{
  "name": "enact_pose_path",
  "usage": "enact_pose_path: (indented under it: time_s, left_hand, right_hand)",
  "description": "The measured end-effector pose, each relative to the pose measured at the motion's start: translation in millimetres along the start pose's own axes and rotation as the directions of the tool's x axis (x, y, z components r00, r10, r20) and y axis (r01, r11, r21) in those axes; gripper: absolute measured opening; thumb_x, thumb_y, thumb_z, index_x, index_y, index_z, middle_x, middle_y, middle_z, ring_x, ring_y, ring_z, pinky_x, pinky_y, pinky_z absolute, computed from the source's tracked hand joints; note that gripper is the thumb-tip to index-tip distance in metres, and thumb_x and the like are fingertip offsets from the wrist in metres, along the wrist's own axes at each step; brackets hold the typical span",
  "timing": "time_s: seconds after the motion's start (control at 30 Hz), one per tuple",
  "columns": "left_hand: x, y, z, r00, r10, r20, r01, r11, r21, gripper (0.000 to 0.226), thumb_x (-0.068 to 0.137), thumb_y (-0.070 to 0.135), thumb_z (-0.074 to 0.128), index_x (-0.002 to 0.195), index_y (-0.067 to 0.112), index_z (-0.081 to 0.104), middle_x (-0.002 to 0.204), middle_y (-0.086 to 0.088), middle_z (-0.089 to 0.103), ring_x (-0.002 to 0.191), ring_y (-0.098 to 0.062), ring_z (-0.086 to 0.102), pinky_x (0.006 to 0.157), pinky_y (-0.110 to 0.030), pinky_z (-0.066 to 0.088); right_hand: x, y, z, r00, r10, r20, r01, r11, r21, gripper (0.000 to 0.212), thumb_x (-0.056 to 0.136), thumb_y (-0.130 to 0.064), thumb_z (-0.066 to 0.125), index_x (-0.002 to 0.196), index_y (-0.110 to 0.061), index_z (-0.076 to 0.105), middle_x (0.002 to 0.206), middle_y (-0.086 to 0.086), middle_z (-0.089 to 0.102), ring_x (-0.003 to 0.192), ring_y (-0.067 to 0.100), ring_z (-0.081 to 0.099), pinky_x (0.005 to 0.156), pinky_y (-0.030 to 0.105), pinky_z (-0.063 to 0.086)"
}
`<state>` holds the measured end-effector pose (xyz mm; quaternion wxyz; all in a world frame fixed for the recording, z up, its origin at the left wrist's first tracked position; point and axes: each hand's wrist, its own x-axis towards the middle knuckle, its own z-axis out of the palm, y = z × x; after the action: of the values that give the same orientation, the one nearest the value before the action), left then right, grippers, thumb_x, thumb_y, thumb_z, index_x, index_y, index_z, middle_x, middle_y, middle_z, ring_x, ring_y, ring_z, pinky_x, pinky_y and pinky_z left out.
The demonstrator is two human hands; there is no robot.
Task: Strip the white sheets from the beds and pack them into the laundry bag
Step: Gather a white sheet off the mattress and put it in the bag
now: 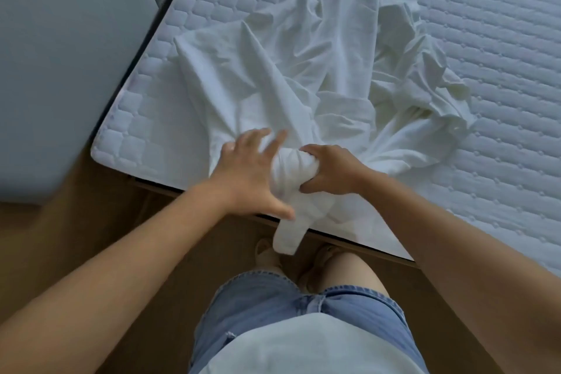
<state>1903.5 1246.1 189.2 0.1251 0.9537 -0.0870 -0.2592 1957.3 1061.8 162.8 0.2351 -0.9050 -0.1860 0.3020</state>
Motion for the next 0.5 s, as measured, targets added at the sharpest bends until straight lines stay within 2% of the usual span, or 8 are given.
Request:
enact_pose_path:
  time_s: [0.07,0.1,0.17,0.23,0.33,0.4,0.47,0.5]
  left_hand:
    - [-7.9,12.1,25.4,0.969,0.202,-0.143,-0.126,0.900,0.417,0.140,0.048,0.078,0.072,0.149,0.022,-0.008,0.155,-0.020,0.004,0.142,-0.036,0.004,0.111,-0.063,0.012]
    - [-4.4,11.6,36.4,0.940,0.256,-0.227,-0.123,0.872,0.474,0.139,0.041,0.075,0.075,0.148,0.017,0.008,0.150,-0.026,0.025,0.137,-0.038,0.024,0.106,-0.065,0.024]
    - [7.9,11.0,43.6,0.865,0.380,-0.328,-0.204,0.863,0.462,0.114,0.041,0.064,0.078,0.134,0.012,0.038,0.116,-0.022,0.061,0.103,-0.038,0.060,0.086,-0.053,0.047]
    - [21.4,8.3,35.5,0.876,0.403,-0.264,-0.294,0.881,0.370,0.071,0.062,0.053,0.073,0.115,0.012,0.050,0.088,-0.011,0.064,0.076,-0.032,0.064,0.066,-0.035,0.041]
    - [33.1,8.1,22.0,0.969,0.241,0.054,-0.247,0.943,0.223,0.046,0.075,0.050,0.068,0.103,0.017,0.054,0.089,-0.001,0.060,0.082,-0.022,0.059,0.067,-0.030,0.039]
    - [41.2,2.1,16.4,0.969,0.148,0.196,-0.157,0.987,0.035,0.044,0.067,0.049,0.078,0.091,0.016,0.062,0.079,0.004,0.060,0.079,-0.018,0.058,0.065,-0.027,0.042]
    - [47.3,-8.5,9.7,0.957,0.055,0.286,0.033,0.956,-0.293,0.041,0.060,0.041,0.086,0.084,0.014,0.065,0.074,0.003,0.061,0.075,-0.017,0.061,0.062,-0.026,0.045]
    - [48.9,-13.8,7.0,0.940,0.040,0.340,0.115,0.898,-0.424,0.040,0.060,0.037,0.087,0.084,0.014,0.066,0.075,0.003,0.065,0.074,-0.016,0.064,0.061,-0.024,0.047]
  right_hand:
    - [1.7,2.1,-5.5,0.993,0.054,0.102,-0.070,0.985,0.160,0.038,0.064,-0.031,0.082,0.096,-0.026,0.061,0.083,-0.009,0.060,0.084,0.016,0.059,0.070,0.026,0.045]
    - [0.2,2.3,-7.8,0.982,0.079,0.173,-0.121,0.961,0.248,0.035,0.063,-0.031,0.083,0.089,-0.026,0.061,0.080,-0.008,0.062,0.081,0.015,0.061,0.069,0.026,0.047]
    - [-6.5,0.0,-8.2,0.945,0.144,0.293,-0.248,0.902,0.355,0.046,0.059,-0.040,0.083,0.098,-0.024,0.064,0.087,-0.003,0.068,0.086,0.015,0.065,0.077,0.032,0.054]
    - [-13.7,-0.4,-1.2,0.930,0.196,0.312,-0.299,0.897,0.327,0.066,0.063,-0.045,0.081,0.119,-0.021,0.056,0.106,-0.005,0.064,0.100,0.016,0.061,0.087,0.033,0.051]
    - [-25.1,-0.9,17.0,0.963,0.171,0.208,-0.219,0.947,0.235,0.104,0.066,-0.051,0.081,0.147,-0.027,0.020,0.138,-0.002,0.039,0.125,0.018,0.042,0.100,0.030,0.038]
    - [-35.1,-0.5,27.5,0.989,0.103,0.102,-0.103,0.995,-0.013,0.121,0.061,-0.060,0.079,0.151,-0.030,0.003,0.152,0.005,0.019,0.139,0.025,0.022,0.111,0.039,0.026]
    - [-45.9,3.5,44.2,0.998,-0.055,0.024,0.060,0.927,-0.371,0.130,0.057,-0.069,0.075,0.149,-0.032,-0.009,0.157,0.009,0.003,0.143,0.030,0.002,0.115,0.051,0.009]
    - [-49.6,6.2,52.1,0.985,-0.163,-0.049,0.119,0.866,-0.486,0.133,0.052,-0.071,0.075,0.149,-0.030,-0.006,0.156,0.012,0.006,0.142,0.033,0.004,0.113,0.056,0.010]
